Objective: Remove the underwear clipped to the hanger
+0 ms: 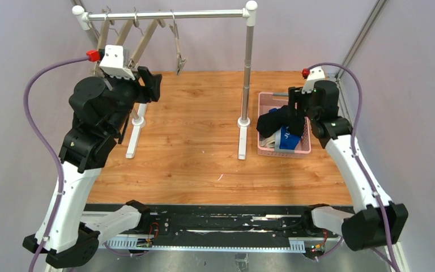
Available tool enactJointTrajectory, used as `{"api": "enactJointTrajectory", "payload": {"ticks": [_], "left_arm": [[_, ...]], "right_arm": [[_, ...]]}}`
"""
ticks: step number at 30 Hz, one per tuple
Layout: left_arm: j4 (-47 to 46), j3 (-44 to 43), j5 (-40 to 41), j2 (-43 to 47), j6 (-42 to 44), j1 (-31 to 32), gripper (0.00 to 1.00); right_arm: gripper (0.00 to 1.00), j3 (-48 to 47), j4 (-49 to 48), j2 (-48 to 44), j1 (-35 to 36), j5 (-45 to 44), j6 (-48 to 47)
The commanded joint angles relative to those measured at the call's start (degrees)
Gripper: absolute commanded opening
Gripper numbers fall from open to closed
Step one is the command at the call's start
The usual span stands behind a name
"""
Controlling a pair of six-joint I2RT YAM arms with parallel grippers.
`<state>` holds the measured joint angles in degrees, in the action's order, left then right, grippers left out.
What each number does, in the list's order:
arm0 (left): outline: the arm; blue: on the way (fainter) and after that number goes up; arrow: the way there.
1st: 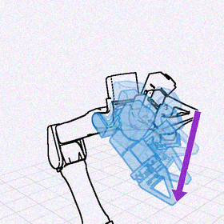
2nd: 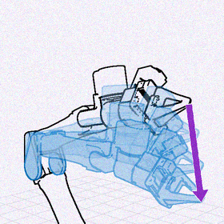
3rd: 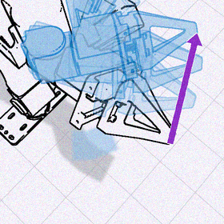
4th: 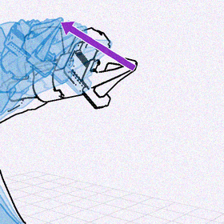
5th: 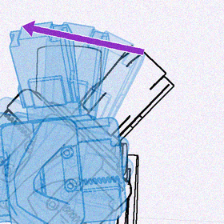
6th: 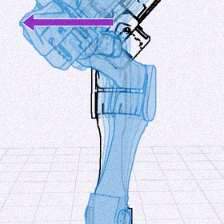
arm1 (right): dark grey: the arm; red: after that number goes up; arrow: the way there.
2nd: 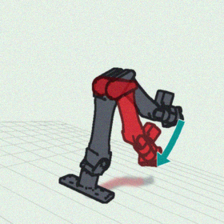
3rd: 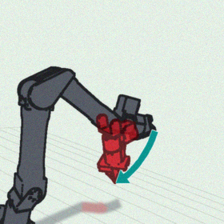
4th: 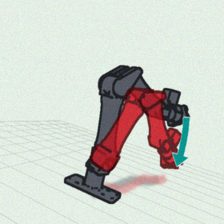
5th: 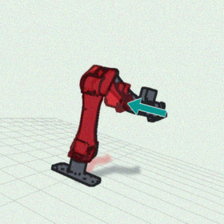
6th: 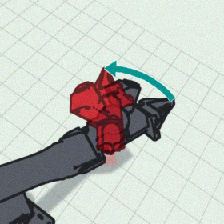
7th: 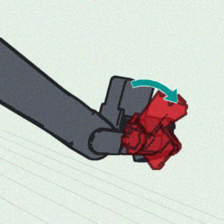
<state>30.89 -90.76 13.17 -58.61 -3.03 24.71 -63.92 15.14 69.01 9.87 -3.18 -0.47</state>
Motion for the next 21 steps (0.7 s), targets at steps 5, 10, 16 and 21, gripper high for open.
{"api": "enactJointTrajectory", "payload": {"ticks": [5,10,16,21], "left_arm": [[0.6,-0.9,-0.1,8.2,1.3,-0.2,0.69],[3.6,0.7,-5.1,12.3,-0.4,-0.2,0.69],[6.2,7.0,-10.9,17.4,-2.8,-0.3,0.69],[5.5,17.5,-3.6,26.6,-3.6,-0.2,0.68]], "right_arm": [[0.72,-3.7,8.8,-13.3,-0.7,-3.4,0.4],[0.74,-3.1,14.5,-21.3,-0.7,-3.8,0.9],[0.74,-1.0,19.1,-30.0,-0.8,-4.4,0.5],[0.75,1.4,21.7,-34.8,-0.8,-4.5,0.6]]}}
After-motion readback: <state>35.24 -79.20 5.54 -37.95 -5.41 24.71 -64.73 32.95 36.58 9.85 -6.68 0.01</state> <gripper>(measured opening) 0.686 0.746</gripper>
